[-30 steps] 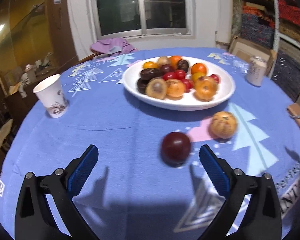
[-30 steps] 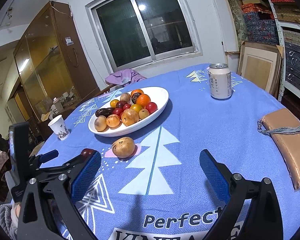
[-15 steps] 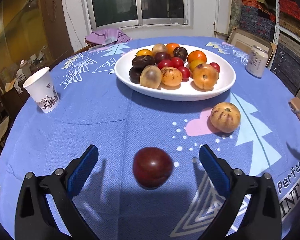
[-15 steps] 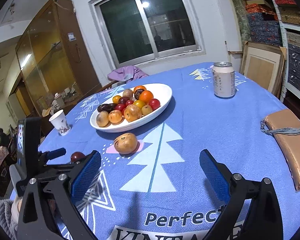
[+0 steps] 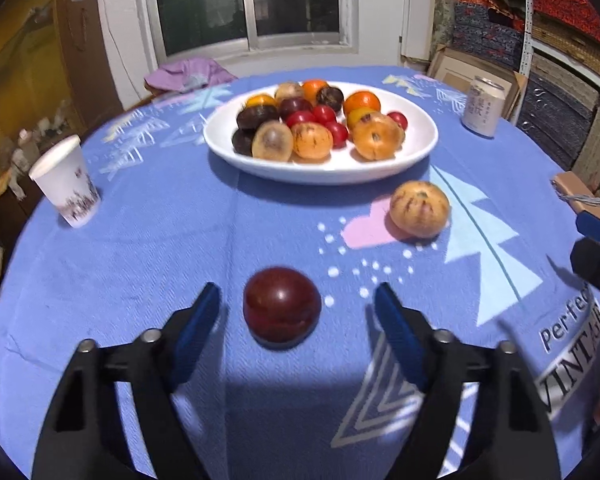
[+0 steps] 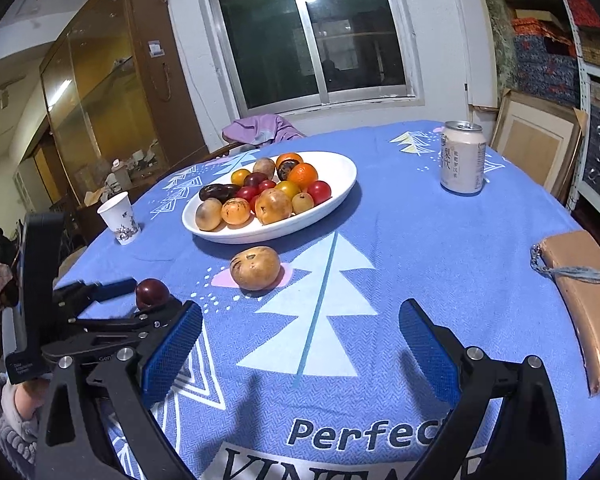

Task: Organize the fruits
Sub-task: 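Grasp the red plum with the left tool while the right tool grasps the sapodilla, then lower the plum and sapodilla onto the white plate and open both tools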

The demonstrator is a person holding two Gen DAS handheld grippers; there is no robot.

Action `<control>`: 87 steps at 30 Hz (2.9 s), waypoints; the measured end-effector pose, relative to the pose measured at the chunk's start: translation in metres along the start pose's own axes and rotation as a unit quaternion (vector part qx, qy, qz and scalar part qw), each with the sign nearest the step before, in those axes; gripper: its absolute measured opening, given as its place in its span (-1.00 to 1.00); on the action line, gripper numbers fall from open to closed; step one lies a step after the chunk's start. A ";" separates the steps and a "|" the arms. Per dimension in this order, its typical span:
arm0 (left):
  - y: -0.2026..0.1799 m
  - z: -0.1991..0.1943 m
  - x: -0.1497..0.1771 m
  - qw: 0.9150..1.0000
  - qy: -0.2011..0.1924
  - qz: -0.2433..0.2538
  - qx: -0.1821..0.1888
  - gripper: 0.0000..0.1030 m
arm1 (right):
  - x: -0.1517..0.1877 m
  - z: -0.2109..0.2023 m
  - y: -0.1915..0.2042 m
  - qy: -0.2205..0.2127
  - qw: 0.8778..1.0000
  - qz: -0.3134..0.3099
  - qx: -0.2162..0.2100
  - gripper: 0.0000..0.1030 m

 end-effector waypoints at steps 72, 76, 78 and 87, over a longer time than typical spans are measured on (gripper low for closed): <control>-0.012 -0.097 -0.044 0.992 -0.125 0.005 0.026 -0.25 | -0.054 -0.049 0.026 -0.015 0.995 -0.072 -0.070 -0.10; -0.018 -0.135 -0.106 0.984 -0.177 0.008 0.019 -0.25 | -0.136 -0.097 0.012 -0.095 0.991 -0.076 -0.056 -0.11; -0.023 -0.156 -0.146 0.978 -0.207 0.005 0.016 -0.25 | -0.179 -0.110 0.007 -0.127 0.987 -0.084 -0.043 -0.10; -0.037 -0.093 -0.218 0.985 -0.172 -0.007 0.016 -0.25 | -0.257 0.006 -0.013 -0.080 0.994 -0.072 -0.029 -0.10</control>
Point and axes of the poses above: each gripper's, at about its wrist camera, not at the fingertips, and z roughly the way its jaws point, y to its left, x to its underside, the point moved 3 cm from there along z, roughly the way its jaws point, and after that the axes turned 15 degrees about -z, right-handed, at the moved point
